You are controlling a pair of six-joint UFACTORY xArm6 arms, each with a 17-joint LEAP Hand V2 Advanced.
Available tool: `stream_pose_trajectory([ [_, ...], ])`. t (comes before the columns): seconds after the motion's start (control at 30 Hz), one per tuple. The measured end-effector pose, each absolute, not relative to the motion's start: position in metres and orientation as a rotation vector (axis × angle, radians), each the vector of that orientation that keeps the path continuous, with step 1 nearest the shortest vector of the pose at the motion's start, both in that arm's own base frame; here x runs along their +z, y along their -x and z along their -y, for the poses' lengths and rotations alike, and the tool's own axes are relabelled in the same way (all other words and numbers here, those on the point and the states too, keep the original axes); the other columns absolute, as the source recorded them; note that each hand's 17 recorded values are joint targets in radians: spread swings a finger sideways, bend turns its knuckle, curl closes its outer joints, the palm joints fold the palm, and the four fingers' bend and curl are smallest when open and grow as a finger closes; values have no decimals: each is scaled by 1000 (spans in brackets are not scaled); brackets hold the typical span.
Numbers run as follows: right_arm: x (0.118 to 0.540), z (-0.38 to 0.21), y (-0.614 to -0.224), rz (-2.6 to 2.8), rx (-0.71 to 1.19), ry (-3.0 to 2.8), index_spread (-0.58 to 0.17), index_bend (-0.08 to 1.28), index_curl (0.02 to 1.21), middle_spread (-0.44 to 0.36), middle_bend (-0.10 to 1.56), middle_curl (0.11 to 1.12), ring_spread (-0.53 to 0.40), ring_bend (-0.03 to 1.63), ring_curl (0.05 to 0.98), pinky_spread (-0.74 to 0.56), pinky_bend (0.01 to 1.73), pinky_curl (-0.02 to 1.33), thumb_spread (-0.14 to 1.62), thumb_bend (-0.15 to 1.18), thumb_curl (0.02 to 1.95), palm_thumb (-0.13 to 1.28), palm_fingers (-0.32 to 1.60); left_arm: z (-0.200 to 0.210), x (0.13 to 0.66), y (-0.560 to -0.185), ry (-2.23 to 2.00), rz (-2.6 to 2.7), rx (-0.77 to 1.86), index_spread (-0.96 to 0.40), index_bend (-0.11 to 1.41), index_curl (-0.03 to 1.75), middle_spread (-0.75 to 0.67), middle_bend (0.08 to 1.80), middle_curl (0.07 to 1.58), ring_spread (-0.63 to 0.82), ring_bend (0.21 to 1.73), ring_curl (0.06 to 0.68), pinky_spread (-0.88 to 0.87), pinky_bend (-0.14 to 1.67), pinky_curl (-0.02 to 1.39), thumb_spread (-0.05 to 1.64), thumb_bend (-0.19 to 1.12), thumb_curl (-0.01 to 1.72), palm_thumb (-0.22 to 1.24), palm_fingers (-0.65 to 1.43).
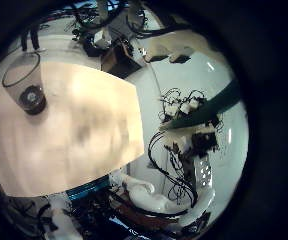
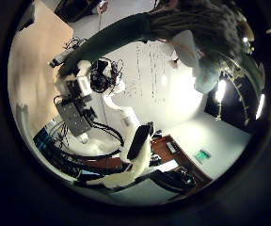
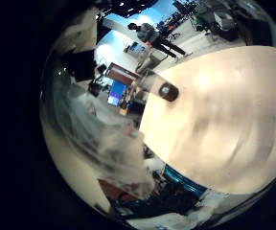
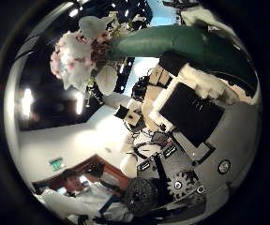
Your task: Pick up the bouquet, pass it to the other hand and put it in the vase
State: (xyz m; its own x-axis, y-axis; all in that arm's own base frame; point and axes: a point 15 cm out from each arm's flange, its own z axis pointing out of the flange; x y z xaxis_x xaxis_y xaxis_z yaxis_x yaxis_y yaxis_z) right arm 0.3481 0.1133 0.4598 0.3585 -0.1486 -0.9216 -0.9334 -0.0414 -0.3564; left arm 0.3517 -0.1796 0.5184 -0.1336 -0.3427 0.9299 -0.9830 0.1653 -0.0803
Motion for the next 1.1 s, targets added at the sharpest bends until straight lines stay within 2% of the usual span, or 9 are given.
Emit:
stream_pose_trajectory([
  [0.2, 458, -133, -333, -994, 910, 1540, -213, 1194, 874, -119, 1407, 733, -183, 1469, 691, -207, 1276, 803, 768, -8, 1223, 1164, 1149, 190, 528, -350, -1246, 1573, 1022, 168, 159, 307, 209, 409, 405, 367, 795, 181, 386, 812, 32, 1035, -25, 320, 267, 217],
  [0.4, 451, -139, -326, -993, 927, 1586, -212, 1197, 870, -119, 1408, 732, -183, 1469, 690, -210, 1265, 820, 767, -4, 1236, 1161, 1150, 193, 535, -345, -1225, 1545, 1025, 130, 131, 281, 76, 525, 456, 131, 890, 208, 86, 1037, 64, 1029, -26, 323, 275, 441],
  [0.53, 442, -141, -321, -999, 938, 1627, -212, 1198, 867, -119, 1408, 730, -182, 1469, 690, -212, 1261, 833, 772, -5, 1242, 1165, 1150, 198, 537, -345, -1210, 1515, 1020, 41, 150, 270, -73, 680, 524, -102, 998, 245, -207, 1247, 124, 1024, -22, 328, 287, 678],
  [0.63, 441, -145, -320, -995, 949, 1633, -212, 1200, 865, -119, 1409, 730, -183, 1468, 689, -214, 1257, 840, 774, -5, 1245, 1165, 1149, 201, 543, -342, -1166, 1471, 1035, -94, 251, 309, -213, 811, 575, -291, 1126, 293, -349, 1290, 152, 1030, 5, 350, 387, 1004],
  [0.77, 439, -144, -322, -1012, 948, 1627, -211, 1204, 863, -119, 1413, 729, -185, 1464, 691, -217, 1251, 852, 783, -8, 1245, 1161, 1143, 205, 556, -340, -1106, 1396, 1070, -267, 462, 416, -335, 946, 681, -395, 1242, 379, -426, 1377, 223, 1059, 101, 424, 645, 1233],
  [0.9, 438, -143, -325, -1023, 946, 1617, -215, 1193, 867, -120, 1409, 730, -189, 1451, 689, -226, 1246, 851, 811, -29, 1190, 1107, 1121, 202, 570, -338, -1071, 1385, 1144, -399, 709, 544, -399, 1066, 755, -405, 1374, 449, -436, 1467, 276, 1056, 148, 503, 783, 1215],
  [0.97, 436, -142, -330, -1039, 927, 1615, -220, 1190, 869, -122, 1396, 725, -191, 1438, 684, -234, 1236, 844, 824, -34, 1165, 1077, 1116, 196, 575, -340, -1082, 1402, 1192, -441, 780, 588, -414, 1108, 778, -403, 1405, 468, -441, 1495, 293, 1054, 150, 527, 807, 1182],
  [1.07, 433, -137, -338, -1071, 892, 1599, -227, 1119, 849, -120, 1346, 703, -191, 1406, 661, -269, 1195, 807, 868, -43, 1067, 1004, 1105, 183, 587, -347, -1111, 1444, 1290, -497, 893, 677, -438, 1177, 818, -398, 1465, 507, -434, 1565, 337, 1058, 157, 576, 855, 1142],
  [1.1, 430, -137, -339, -1081, 896, 1591, -237, 1064, 832, -123, 1303, 686, -195, 1389, 645, -299, 1158, 783, 883, -50, 1034, 976, 1044, 180, 591, -349, -1117, 1460, 1311, -509, 916, 699, -441, 1194, 825, -397, 1475, 516, -431, 1581, 349, 1061, 156, 589, 862, 1135],
])
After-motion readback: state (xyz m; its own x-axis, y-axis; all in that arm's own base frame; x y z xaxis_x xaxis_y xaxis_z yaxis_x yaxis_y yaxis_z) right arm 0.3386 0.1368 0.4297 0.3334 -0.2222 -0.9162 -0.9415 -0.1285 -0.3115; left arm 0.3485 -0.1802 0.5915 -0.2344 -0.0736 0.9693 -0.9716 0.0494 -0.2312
